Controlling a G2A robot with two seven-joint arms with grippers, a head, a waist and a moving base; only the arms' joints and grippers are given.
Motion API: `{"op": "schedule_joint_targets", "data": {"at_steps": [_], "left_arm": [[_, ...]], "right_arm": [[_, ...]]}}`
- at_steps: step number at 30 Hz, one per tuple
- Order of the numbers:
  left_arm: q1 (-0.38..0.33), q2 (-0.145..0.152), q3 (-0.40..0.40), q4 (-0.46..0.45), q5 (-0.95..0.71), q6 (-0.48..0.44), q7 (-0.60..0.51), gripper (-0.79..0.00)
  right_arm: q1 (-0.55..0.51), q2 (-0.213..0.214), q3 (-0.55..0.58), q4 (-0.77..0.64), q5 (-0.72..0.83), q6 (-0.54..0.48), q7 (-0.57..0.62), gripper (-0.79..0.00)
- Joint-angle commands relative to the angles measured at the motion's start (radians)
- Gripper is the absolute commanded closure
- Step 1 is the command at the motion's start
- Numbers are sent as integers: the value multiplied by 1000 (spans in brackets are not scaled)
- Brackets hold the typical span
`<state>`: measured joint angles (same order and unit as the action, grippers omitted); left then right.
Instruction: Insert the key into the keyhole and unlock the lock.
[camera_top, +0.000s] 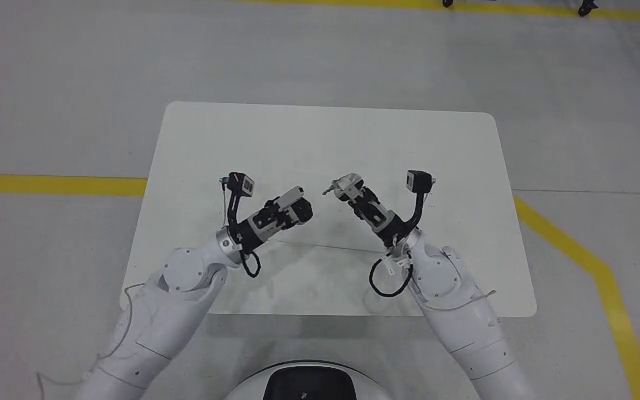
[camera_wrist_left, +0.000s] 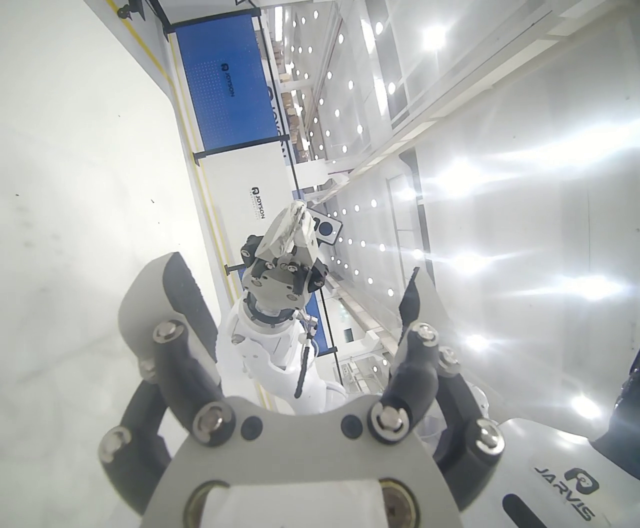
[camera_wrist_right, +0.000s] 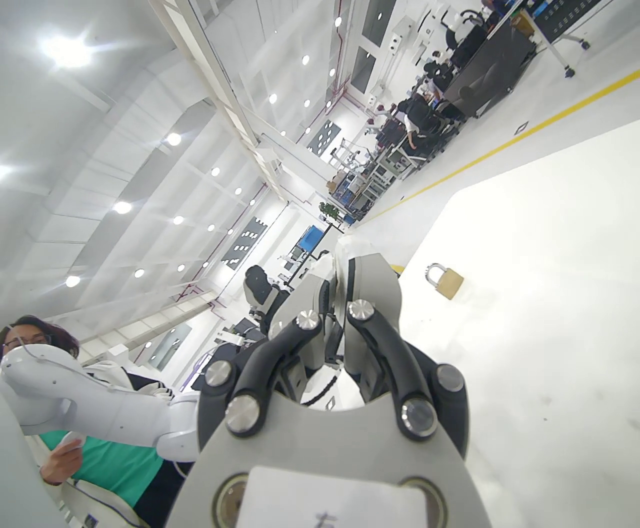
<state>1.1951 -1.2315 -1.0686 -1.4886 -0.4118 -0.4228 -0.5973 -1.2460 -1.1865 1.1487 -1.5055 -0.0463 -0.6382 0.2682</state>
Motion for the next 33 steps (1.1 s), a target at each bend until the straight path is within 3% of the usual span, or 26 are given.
{"op": "schedule_joint_targets", "data": {"at_steps": [1, 5, 8, 26, 30, 33], "left_arm": [[-14, -5, 22, 6, 27, -3, 7, -508], [-34, -13, 44, 17, 78, -11, 27, -477], [-43, -16, 48, 24, 90, -11, 41, -394], [-67, -29, 34, 50, 91, -4, 71, -336], [-69, -31, 32, 53, 94, -8, 69, -271], [-70, -32, 30, 58, 175, -38, 116, -200]], "right_arm": [[3, 0, -3, 5, 22, 12, 26, 0], [12, -2, -6, 13, 40, 23, 60, 0], [19, -3, -3, 17, 42, 22, 58, 0], [35, -12, -2, 19, 53, 39, 78, 0], [36, -14, -3, 21, 53, 47, 81, 0], [45, -16, -3, 42, 40, -16, 73, 0]]}}
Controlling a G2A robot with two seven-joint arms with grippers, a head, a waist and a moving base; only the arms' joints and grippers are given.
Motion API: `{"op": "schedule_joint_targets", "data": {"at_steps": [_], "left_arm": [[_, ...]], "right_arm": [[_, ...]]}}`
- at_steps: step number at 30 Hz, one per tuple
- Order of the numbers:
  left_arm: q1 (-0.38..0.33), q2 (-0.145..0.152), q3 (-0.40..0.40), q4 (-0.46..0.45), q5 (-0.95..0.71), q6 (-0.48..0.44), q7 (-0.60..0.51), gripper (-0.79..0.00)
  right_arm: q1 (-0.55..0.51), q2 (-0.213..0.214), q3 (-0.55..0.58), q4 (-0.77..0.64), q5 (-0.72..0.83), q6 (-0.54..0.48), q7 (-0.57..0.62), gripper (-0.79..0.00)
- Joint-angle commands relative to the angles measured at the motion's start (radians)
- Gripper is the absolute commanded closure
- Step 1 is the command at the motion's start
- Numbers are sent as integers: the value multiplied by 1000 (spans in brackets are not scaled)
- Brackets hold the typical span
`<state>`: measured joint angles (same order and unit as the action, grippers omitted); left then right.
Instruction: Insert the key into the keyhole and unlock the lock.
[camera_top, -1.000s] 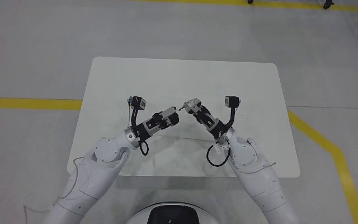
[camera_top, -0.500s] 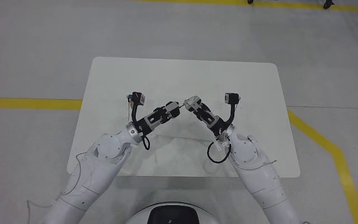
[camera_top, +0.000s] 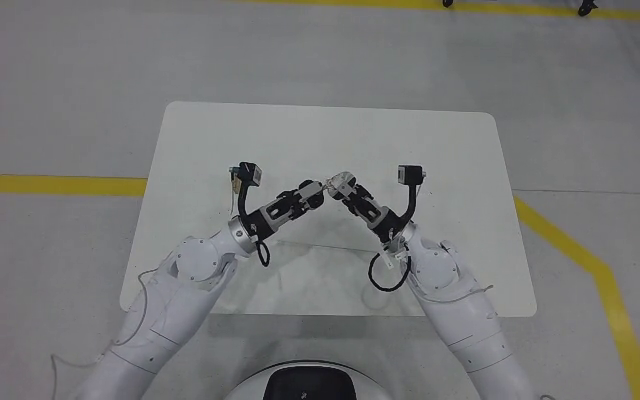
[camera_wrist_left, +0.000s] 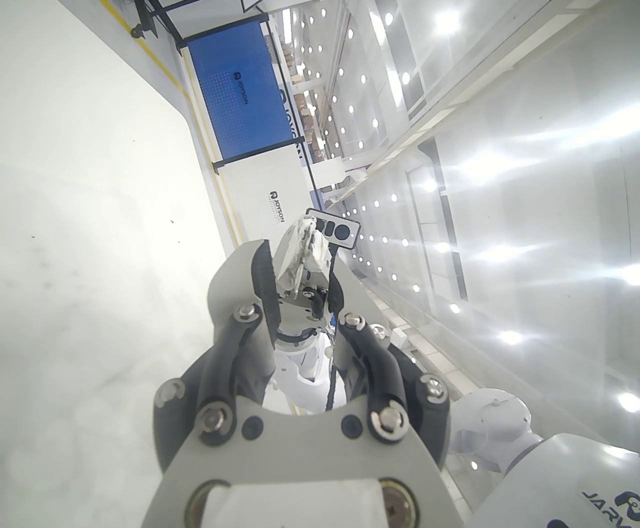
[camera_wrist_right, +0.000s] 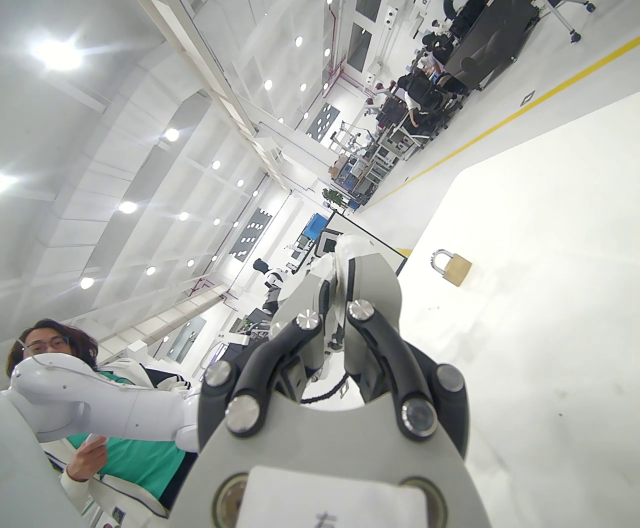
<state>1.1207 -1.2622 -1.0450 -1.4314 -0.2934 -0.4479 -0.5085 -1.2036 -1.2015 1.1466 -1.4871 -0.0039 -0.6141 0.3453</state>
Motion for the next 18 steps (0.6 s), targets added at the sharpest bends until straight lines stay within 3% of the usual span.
{"op": "schedule_joint_targets", "data": {"at_steps": [1, 4, 11, 12, 13, 18], "left_arm": [[5, -3, 12, -1, 64, -15, 29, -185], [20, -7, 30, -21, 80, -14, 41, -145], [26, -6, 12, -18, 18, 5, -3, -132], [26, -6, 8, -17, 14, 4, -4, -108], [27, -6, 4, -17, 11, 4, -4, 0], [28, -6, -6, -18, 4, 7, -21, 0]], "right_arm": [[5, -3, -5, 30, -2, -47, -6, 0], [0, -5, -12, 27, -10, -49, -15, 0], [-8, -6, -11, 3, -4, 19, 3, 0], [-8, -7, -10, 1, -4, 22, 5, 0], [-9, -7, -9, 0, -3, 25, 6, 0], [-14, -7, -3, -5, -5, 29, 4, 0]]}}
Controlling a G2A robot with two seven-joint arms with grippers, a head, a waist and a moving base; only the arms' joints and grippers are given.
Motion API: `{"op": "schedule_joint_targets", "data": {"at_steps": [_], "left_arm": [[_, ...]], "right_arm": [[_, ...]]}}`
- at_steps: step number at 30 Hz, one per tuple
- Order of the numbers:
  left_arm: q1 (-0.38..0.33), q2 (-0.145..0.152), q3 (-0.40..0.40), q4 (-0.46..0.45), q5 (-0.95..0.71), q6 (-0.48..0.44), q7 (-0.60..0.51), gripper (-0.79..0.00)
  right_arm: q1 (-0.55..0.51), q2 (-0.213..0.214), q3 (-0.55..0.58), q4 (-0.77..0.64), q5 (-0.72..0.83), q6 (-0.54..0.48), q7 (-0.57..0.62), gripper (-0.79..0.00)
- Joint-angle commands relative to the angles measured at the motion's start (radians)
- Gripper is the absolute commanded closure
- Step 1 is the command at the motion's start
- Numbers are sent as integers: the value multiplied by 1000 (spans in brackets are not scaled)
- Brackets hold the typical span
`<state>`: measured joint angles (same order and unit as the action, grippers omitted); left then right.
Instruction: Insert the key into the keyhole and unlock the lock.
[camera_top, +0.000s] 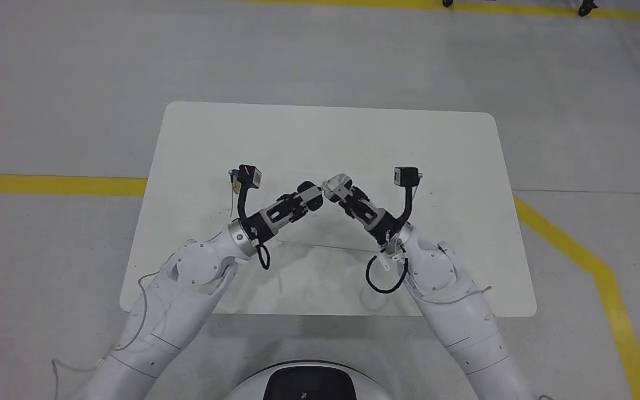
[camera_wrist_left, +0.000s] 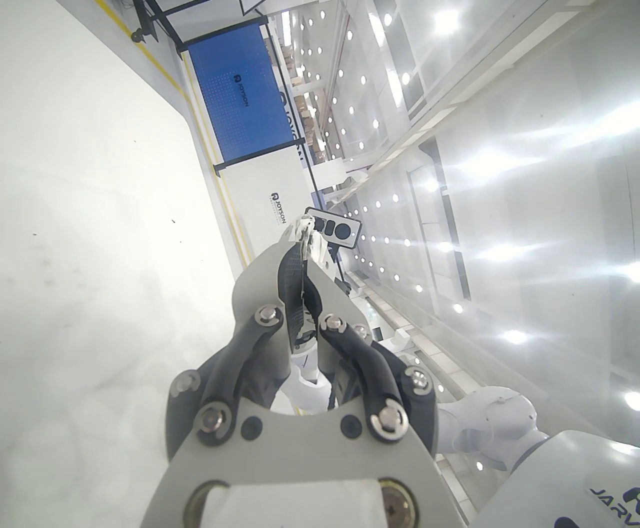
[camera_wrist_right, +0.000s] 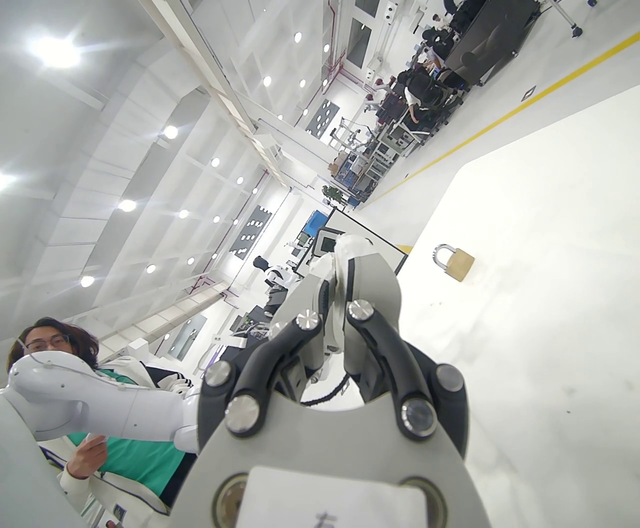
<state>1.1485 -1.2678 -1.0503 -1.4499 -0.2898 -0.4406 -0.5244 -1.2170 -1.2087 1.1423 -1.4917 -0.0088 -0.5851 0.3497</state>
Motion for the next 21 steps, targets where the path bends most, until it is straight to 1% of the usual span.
{"op": "schedule_joint_targets", "data": {"at_steps": [1, 6, 10, 11, 12, 13, 14, 15, 16, 17, 18, 21], "left_arm": [[-1, 0, -1, 0, 0, 0, -10, 0], [-2, -1, -3, 1, 12, -7, -15, 0], [-1, 2, -21, -5, 35, -28, -17, 0], [1, 3, -28, -8, 40, -33, -20, 0], [3, 5, -36, -12, 49, -35, -26, 0], [6, 8, -44, -18, 56, -38, -33, 0], [9, 10, -51, -25, 64, -39, -43, 0], [13, 12, -59, -30, 70, -39, -53, 0], [17, 15, -65, -37, 74, -39, -64, 0], [20, 17, -71, -43, 75, -37, -74, 0], [23, 19, -77, -48, 75, -37, -85, 0], [28, 26, -93, -63, 96, -36, -129, 0]], "right_arm": [[-2, 0, 3, -2, 0, 0, 1, 0], [-9, 0, 10, -5, -2, -7, 0, 0], [-17, 3, 28, -3, -1, -11, 9, 0], [-19, 5, 37, -2, -4, -13, 21, -68], [-23, 8, 50, -3, -7, -19, 34, -185], [-26, 13, 68, -4, -10, -24, 46, -268], [-31, 17, 90, -6, -15, -28, 51, -336], [-37, 20, 109, -11, -16, -30, 54, -363], [-44, 24, 128, -18, -16, -32, 57, -560], [-50, 27, 145, -26, -17, -33, 60, -785], [-56, 30, 164, -36, -21, -35, 57, -785], [-56, 30, 164, -36, -21, -35, 57, -785]]}}
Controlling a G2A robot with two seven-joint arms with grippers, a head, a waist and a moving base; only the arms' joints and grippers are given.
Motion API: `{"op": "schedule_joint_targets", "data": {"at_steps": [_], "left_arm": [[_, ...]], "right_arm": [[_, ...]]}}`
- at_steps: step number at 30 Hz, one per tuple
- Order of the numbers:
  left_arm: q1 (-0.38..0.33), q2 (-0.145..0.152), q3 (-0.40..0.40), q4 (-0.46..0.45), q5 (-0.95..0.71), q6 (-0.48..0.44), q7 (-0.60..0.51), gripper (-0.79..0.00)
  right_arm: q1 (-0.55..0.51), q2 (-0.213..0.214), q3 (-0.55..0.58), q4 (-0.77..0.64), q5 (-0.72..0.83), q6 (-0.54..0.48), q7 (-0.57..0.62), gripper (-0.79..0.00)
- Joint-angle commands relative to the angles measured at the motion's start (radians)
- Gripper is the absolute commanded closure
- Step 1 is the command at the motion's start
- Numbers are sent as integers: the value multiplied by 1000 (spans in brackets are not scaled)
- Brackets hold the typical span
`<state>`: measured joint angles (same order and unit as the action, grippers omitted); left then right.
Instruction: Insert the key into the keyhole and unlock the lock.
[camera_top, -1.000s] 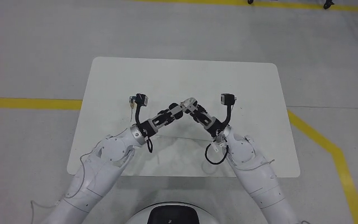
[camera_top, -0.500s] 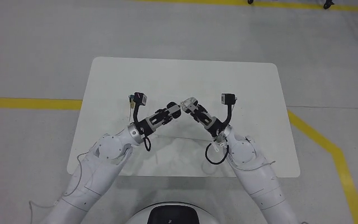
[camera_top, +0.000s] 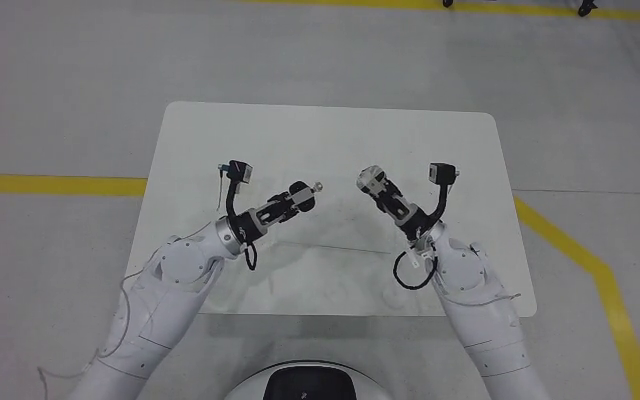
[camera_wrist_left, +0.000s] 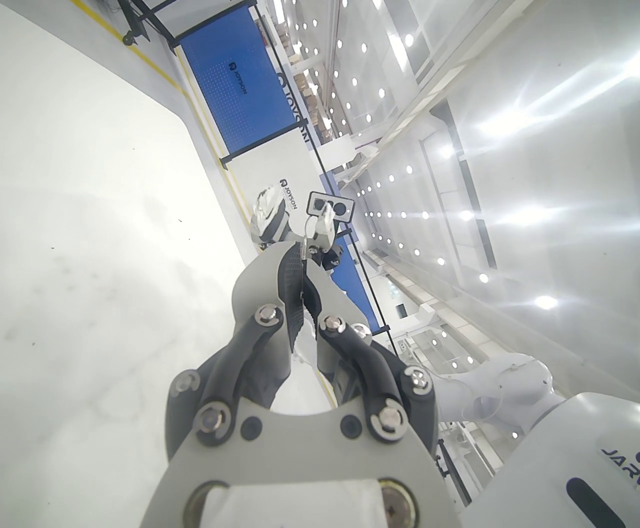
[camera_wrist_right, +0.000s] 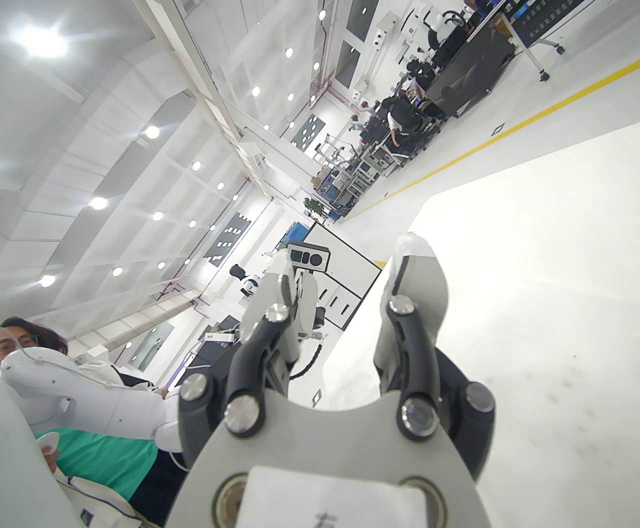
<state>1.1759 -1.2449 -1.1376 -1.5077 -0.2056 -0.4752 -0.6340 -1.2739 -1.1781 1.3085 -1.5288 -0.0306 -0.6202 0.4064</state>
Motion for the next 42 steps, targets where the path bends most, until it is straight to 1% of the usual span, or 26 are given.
{"op": "schedule_joint_targets", "data": {"at_steps": [1, 10, 11, 13, 15, 17, 20, 23, 24, 26, 27, 29, 33, 37, 38, 40, 42], "left_arm": [[2, 4, -8, -7, 12, -3, -22, 0], [3, 4, -6, -11, 18, -3, -23, 0], [9, 6, 0, -32, 50, -14, -44, 0], [25, 11, -8, -57, 127, -15, -42, 0], [45, 15, -14, -86, 179, -16, -24, 0], [60, 18, -16, -106, 209, -19, -24, 0], [72, 21, -17, -118, 213, -24, -37, 0], [78, 27, -20, -128, 221, -32, -77, 0], [79, 29, -24, -130, 224, -32, -88, 0], [81, 33, -34, -135, 247, -26, -92, 0], [83, 35, -39, -139, 261, -22, -89, 0], [89, 37, -42, -148, 279, -18, -80, 0], [90, 39, -40, -154, 282, -17, -85, 0], [81, 42, -35, -154, 305, -12, -100, 0], [80, 43, -34, -153, 309, -10, -100, 0], [76, 44, -36, -151, 311, -7, -98, 0], [73, 45, -37, -148, 309, -6, -100, 0]], "right_arm": [[1, 0, -2, 1, 0, 0, 0, -785], [1, 0, -2, 1, 0, 0, 0, -785], [0, 0, -3, -5, -6, 5, -2, -785], [10, 2, -3, -22, -52, 4, 19, -785], [31, 8, -3, -34, -124, -20, 88, -785], [54, 18, -5, -57, -205, -57, 198, -785], [74, 33, 0, -83, -272, -120, 339, -785], [92, 45, 4, -105, -302, -132, 438, -785], [95, 48, 3, -108, -297, -134, 454, -739], [102, 52, -3, -115, -285, -133, 482, -508], [108, 54, -7, -117, -279, -130, 497, -449], [119, 56, -20, -121, -281, -116, 524, -385], [142, 58, -50, -112, -275, -95, 549, -339], [161, 60, -73, -95, -236, -78, 558, -286], [166, 60, -77, -90, -225, -75, 560, -256], [175, 61, -86, -81, -204, -74, 568, -225], [184, 63, -94, -72, -185, -77, 579, -209]]}}
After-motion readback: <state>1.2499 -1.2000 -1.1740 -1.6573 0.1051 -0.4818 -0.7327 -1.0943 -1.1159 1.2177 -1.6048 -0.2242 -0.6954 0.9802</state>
